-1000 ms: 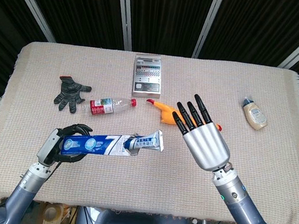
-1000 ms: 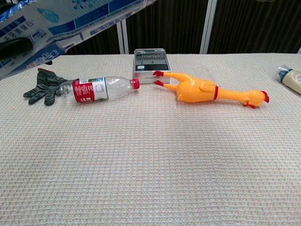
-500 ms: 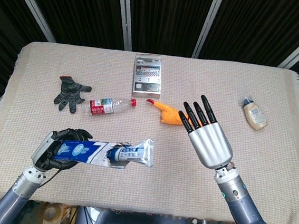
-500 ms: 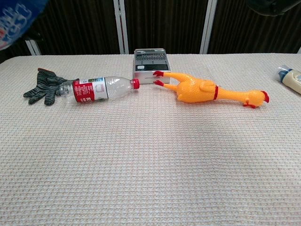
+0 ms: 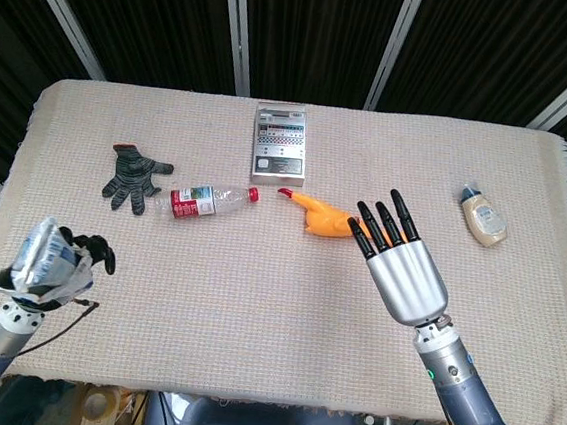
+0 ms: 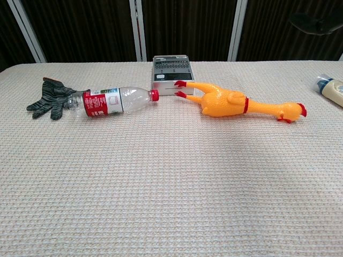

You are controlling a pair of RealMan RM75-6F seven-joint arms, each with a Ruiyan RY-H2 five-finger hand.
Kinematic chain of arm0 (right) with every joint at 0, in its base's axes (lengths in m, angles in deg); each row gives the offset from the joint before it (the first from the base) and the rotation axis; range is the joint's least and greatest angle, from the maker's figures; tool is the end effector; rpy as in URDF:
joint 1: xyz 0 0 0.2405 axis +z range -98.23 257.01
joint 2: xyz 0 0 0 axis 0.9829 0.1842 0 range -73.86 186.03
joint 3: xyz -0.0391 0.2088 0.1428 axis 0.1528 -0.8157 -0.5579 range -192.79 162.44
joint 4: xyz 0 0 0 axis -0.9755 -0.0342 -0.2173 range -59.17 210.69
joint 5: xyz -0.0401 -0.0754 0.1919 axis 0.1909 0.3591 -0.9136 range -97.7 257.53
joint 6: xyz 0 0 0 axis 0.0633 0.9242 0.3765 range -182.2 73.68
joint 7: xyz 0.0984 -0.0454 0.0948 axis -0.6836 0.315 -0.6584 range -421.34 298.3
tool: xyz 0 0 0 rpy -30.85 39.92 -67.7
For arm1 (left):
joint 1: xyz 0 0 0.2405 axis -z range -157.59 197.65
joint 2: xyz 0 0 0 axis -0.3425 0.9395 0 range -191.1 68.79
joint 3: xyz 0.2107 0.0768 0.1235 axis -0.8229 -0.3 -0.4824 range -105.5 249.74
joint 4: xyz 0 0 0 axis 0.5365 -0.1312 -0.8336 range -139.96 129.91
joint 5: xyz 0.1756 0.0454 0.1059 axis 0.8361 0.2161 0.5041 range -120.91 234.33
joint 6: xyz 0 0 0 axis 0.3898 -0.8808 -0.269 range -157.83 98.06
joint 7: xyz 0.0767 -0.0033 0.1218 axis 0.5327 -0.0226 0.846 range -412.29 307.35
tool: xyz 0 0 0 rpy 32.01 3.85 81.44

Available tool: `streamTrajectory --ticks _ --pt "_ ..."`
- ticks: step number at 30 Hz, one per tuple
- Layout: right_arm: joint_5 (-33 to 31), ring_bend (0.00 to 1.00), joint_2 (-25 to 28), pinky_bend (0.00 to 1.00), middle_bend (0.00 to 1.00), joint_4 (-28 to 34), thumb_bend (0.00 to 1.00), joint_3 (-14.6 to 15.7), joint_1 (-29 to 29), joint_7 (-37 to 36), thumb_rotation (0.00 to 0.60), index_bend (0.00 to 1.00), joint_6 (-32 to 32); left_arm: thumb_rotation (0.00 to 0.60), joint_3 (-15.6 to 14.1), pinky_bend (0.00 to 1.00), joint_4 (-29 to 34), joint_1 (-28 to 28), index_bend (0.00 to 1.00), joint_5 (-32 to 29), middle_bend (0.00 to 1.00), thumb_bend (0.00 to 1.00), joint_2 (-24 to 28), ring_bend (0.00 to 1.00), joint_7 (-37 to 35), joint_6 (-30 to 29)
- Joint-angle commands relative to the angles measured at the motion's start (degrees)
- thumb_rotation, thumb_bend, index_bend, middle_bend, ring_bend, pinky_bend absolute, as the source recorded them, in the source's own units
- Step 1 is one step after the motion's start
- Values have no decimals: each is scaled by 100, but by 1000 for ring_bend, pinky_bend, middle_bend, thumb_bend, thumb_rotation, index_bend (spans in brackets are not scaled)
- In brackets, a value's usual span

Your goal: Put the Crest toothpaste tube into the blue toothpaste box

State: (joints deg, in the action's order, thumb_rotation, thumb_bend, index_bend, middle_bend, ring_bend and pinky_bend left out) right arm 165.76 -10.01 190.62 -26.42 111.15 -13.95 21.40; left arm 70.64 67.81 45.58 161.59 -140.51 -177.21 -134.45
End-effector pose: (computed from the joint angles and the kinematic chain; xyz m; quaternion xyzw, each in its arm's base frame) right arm -0.0980 -0.2732 0.1271 0.7287 -0.0716 0.4202 0.5360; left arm -0.2161 0.2475 0.1140 0.2137 0.6426 0.6576 0.3301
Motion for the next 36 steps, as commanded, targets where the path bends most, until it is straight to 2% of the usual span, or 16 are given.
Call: streamTrajectory --ticks 1,4,12,17,23,36 --pt "4 180 -11 0 176 -19 450 10 -13 11 600 228 0 600 -23 400 -844 -84 644 -107 556 330 -417 332 -775 -523" --pt "7 179 -33 0 175 -29 450 24 -33 0 600 232 9 600 -1 400 -1254 -120 644 -165 558 330 -640 332 -1113 -704" --pt "45 180 -60 0 176 -81 450 102 -117 -23 600 250 15 600 293 400 -2299 -363 640 -681 559 329 -1366 332 -2273 -1251" --pt "46 180 -81 0 176 -118 449 117 -160 -71 600 251 30 600 154 399 -2742 -363 638 -638 536 329 -1519 332 -2188 -1076" --pt "38 180 -90 0 176 -178 450 130 -200 -160 600 251 24 600 -8 399 -2729 -316 630 -561 531 328 -1424 329 -1869 -819" --pt "5 179 -172 0 176 -209 450 110 -195 -153 600 267 -43 600 -110 396 -2366 -230 624 -447 484 309 -1252 325 -1546 -780"
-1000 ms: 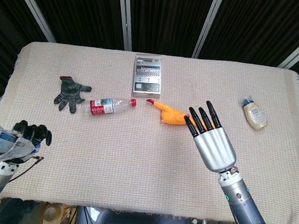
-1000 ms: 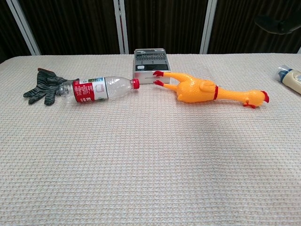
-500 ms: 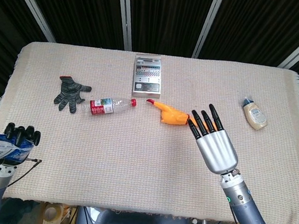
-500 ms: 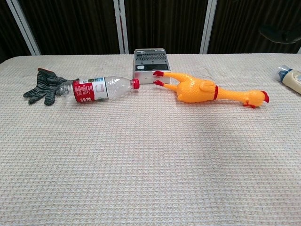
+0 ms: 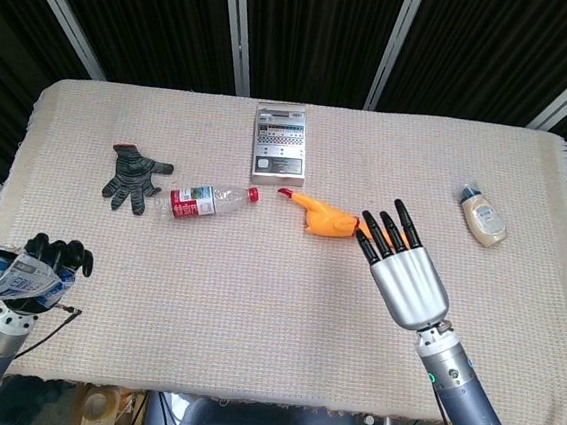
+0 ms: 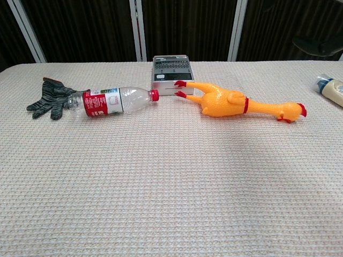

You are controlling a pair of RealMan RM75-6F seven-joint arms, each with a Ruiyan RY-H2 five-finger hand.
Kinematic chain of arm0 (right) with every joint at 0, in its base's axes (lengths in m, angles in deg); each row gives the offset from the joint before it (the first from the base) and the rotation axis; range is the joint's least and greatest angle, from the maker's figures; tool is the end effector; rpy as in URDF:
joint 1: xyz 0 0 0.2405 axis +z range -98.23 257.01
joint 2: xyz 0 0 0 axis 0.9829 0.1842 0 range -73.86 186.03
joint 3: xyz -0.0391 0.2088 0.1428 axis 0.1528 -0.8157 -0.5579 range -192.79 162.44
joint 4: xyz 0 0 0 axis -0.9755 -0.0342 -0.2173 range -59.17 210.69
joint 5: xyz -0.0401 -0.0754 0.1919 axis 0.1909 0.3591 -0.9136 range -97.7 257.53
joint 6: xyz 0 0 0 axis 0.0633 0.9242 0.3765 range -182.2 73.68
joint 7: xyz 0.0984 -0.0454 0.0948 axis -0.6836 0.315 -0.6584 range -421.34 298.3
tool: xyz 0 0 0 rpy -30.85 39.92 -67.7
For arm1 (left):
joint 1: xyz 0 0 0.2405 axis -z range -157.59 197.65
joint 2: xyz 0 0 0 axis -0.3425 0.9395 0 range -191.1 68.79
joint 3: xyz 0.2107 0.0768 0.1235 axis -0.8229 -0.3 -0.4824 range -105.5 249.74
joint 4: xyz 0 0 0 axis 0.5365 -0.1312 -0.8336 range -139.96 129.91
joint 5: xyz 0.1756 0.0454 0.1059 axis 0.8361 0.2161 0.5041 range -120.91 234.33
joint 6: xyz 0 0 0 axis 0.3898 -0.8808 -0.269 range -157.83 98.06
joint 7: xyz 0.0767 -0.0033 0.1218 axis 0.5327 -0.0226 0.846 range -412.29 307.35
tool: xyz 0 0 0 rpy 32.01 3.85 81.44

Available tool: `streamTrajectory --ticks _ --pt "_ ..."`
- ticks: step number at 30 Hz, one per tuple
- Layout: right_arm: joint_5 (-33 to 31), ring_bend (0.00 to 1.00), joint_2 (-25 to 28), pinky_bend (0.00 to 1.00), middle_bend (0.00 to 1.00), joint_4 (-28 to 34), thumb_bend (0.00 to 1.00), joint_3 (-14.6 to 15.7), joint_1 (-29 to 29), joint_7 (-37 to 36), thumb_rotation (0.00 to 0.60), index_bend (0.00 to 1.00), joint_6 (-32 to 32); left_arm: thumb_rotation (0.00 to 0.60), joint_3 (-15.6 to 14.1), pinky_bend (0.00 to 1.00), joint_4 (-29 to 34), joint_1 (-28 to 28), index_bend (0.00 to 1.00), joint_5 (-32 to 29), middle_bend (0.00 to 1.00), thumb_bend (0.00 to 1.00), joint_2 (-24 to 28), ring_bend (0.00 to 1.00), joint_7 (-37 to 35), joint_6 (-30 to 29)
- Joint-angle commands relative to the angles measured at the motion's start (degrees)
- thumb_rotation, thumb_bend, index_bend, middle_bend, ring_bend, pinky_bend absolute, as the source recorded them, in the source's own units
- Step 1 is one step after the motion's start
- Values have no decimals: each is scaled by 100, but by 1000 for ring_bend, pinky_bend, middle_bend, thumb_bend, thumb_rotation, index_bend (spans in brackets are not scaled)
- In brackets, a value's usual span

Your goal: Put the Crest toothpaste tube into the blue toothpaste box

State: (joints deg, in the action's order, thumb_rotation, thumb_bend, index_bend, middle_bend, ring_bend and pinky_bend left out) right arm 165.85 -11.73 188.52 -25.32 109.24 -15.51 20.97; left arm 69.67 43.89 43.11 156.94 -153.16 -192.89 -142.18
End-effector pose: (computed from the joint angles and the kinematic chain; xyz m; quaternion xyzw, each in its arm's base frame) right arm -0.1144 -0.2702 0.1162 0.7334 -0.0969 0.4084 0.5346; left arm -0.2593 0.2467 0.0905 0.1839 0.6247 0.6666 0.3627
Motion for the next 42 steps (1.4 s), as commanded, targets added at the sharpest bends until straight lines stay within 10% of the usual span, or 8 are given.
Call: streamTrajectory --ticks 1,11,17,26,42 --pt "-9 180 2 0 176 3 450 -1 -7 2 600 267 -1 600 -8 392 37 19 618 15 472 290 13 321 31 -17" --pt "-9 180 -1 0 176 -14 448 17 -40 -36 600 271 -12 600 -66 368 -98 42 556 86 317 264 -74 264 23 -139" --pt "-6 180 29 0 176 -10 449 26 -82 -73 600 276 11 600 -49 369 -97 42 611 -14 552 307 -109 300 76 -53" --pt "34 180 50 0 176 -51 449 46 -134 -138 600 279 36 600 -23 374 366 -2 636 -244 590 337 69 329 474 362" --pt "122 179 -32 0 176 -262 449 135 -232 -401 600 288 67 600 -251 378 2540 25 634 -630 558 336 743 329 5120 2235"
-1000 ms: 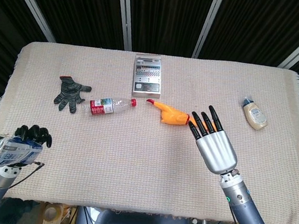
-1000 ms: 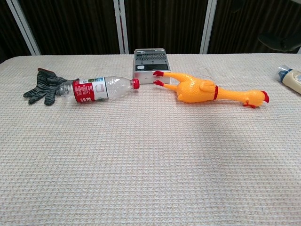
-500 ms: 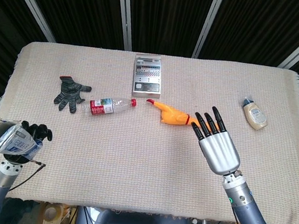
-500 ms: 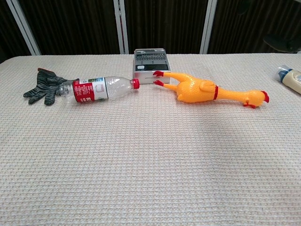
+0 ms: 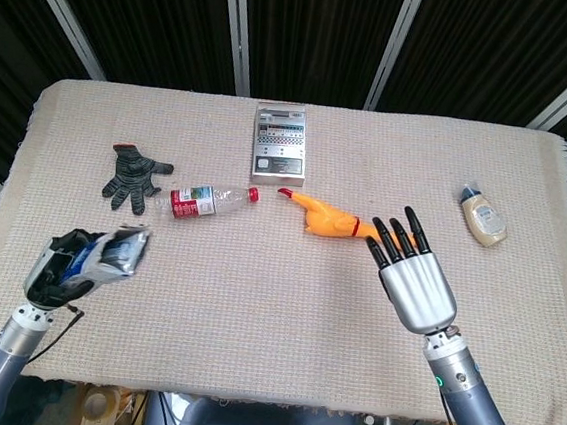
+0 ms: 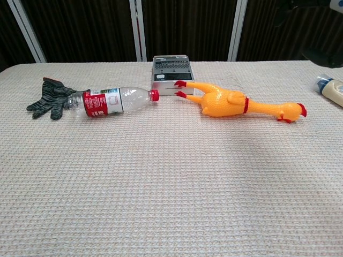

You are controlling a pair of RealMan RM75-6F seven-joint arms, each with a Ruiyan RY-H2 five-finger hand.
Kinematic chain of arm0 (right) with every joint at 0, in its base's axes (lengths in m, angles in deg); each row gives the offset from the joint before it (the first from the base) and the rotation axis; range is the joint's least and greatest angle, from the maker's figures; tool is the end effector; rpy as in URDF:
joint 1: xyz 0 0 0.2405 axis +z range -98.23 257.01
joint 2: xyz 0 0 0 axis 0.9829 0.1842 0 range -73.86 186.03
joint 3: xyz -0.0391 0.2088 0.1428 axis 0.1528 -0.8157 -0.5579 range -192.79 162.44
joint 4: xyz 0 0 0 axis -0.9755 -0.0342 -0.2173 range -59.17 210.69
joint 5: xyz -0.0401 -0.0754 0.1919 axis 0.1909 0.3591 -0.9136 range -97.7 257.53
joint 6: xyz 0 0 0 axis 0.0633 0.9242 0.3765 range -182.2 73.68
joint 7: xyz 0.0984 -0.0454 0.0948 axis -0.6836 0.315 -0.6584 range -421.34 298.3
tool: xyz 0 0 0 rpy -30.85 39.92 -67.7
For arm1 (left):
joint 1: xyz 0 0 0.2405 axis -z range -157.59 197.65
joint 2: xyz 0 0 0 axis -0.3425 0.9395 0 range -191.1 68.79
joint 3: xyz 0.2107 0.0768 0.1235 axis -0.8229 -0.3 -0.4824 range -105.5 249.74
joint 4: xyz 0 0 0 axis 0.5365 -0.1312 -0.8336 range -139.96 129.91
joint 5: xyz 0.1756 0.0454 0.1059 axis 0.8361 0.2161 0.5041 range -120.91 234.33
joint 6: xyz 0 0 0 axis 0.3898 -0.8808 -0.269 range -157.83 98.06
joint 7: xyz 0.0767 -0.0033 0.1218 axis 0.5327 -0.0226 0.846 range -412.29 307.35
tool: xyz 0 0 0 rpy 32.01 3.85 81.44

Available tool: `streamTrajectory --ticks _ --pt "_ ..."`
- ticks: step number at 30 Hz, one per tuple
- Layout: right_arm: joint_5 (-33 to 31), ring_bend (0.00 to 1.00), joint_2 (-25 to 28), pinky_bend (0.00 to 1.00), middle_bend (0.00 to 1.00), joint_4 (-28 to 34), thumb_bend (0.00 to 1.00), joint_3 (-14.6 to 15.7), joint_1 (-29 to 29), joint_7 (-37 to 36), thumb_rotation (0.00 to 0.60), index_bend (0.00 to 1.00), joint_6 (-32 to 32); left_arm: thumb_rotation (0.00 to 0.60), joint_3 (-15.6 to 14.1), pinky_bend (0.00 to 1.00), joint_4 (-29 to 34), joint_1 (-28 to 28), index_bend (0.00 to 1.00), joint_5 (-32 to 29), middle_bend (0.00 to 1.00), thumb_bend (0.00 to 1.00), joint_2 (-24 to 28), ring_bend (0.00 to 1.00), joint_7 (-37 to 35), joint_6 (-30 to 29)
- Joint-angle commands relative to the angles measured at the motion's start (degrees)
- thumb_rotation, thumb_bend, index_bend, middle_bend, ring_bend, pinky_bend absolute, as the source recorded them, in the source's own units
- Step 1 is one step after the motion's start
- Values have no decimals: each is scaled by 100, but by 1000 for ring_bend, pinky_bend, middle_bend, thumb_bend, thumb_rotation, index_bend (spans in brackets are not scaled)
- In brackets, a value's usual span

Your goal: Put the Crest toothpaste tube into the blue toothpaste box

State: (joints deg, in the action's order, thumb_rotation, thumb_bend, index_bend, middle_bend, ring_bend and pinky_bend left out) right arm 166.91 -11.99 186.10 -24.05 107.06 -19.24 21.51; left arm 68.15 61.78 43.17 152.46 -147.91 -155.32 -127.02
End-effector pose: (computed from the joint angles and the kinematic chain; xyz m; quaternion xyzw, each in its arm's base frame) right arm -0.1341 -0.2663 0.1134 0.7328 -0.1206 0.4029 0.5349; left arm -0.2517 0.2481 0.0672 0.2660 0.6557 0.6976 0.1122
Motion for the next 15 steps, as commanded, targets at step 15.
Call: streamTrajectory --ticks 15 --pt "186 179 0 0 176 -224 449 77 -156 -357 600 305 136 600 -62 378 1272 -1 637 -472 556 336 113 329 3658 1612"
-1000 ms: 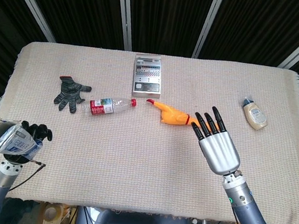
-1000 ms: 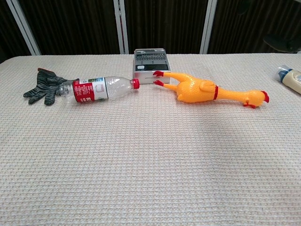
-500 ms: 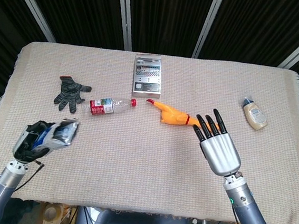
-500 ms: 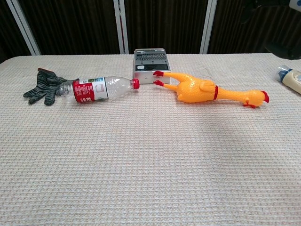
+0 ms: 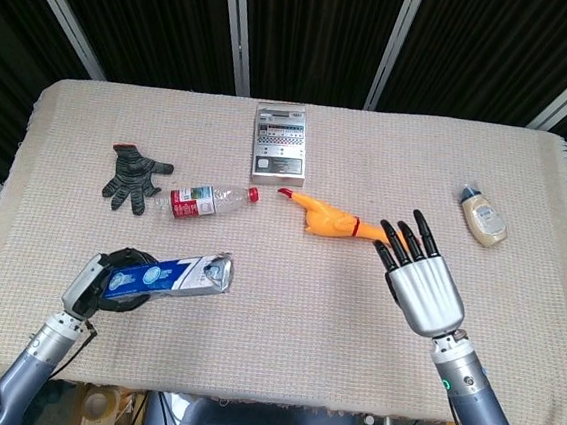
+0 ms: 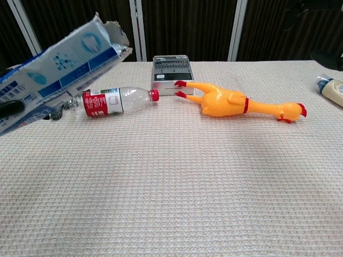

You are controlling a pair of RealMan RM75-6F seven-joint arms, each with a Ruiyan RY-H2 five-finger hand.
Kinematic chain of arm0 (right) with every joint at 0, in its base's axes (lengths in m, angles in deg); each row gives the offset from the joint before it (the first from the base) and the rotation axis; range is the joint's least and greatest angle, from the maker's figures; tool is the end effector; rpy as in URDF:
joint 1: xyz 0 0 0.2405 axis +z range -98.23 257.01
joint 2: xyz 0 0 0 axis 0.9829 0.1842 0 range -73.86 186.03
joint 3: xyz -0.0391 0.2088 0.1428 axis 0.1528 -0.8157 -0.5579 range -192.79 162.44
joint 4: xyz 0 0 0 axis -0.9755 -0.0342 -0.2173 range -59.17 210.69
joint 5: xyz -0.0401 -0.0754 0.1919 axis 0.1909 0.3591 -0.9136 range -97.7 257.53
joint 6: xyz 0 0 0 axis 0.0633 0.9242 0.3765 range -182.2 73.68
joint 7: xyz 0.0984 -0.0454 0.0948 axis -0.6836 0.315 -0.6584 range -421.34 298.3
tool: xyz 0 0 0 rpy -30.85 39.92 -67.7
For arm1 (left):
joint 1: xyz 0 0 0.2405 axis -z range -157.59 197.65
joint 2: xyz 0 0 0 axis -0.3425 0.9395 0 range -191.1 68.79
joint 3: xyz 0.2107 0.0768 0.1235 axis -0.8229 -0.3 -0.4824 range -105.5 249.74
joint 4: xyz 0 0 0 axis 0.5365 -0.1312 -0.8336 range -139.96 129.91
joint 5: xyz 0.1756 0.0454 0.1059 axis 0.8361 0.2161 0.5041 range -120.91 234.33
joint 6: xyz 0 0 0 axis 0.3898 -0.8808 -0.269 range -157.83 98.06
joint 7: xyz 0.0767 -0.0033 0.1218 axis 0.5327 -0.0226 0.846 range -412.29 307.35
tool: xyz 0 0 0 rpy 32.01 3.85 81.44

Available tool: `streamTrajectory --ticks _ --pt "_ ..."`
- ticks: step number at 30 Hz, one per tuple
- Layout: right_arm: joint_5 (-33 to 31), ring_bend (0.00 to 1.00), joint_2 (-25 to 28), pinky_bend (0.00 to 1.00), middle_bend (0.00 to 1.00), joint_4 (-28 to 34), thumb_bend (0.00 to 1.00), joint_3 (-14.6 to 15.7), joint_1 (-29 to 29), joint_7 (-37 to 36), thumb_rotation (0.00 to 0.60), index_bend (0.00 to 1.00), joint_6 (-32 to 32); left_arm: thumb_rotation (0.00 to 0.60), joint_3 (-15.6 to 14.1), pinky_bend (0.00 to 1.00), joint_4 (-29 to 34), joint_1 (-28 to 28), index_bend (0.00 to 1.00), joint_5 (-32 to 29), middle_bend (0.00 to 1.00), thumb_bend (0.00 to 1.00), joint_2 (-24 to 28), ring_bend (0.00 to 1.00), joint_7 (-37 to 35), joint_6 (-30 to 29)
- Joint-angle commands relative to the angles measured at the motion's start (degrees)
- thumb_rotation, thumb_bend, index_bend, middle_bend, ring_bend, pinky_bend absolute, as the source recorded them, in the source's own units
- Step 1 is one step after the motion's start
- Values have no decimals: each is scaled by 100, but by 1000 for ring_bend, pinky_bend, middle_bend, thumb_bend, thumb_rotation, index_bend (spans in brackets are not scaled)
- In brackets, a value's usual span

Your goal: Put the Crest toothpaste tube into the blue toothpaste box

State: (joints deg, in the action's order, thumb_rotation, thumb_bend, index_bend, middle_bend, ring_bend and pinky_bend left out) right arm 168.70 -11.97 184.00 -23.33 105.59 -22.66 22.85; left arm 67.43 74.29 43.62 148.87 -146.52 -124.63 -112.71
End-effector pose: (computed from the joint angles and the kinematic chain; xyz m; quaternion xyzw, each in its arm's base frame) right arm -0.1464 -0.2633 0.1153 0.7272 -0.1295 0.4086 0.5361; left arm -0.2356 0.2381 0.0290 -0.3693 -0.6848 -0.6259 0.0542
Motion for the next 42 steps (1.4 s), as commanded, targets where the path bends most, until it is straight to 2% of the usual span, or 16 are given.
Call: streamTrajectory --ticks 1,10,30,42 --pt "12 179 -4 0 176 -25 450 9 -16 -29 600 304 3 600 43 378 46 -52 637 -161 555 336 -42 329 715 218" --pt "55 180 -13 0 176 -163 449 16 -100 -274 600 305 72 600 306 378 53 -200 636 -539 550 336 -236 329 1751 391" --pt "167 180 -15 0 176 -322 450 -30 -225 -670 600 305 234 600 530 378 -811 -303 638 -869 541 336 -916 329 2710 924" --pt "208 180 -33 0 176 -395 449 -25 -285 -770 600 305 265 600 582 378 -955 -399 638 -931 530 336 -1082 327 3446 1014"
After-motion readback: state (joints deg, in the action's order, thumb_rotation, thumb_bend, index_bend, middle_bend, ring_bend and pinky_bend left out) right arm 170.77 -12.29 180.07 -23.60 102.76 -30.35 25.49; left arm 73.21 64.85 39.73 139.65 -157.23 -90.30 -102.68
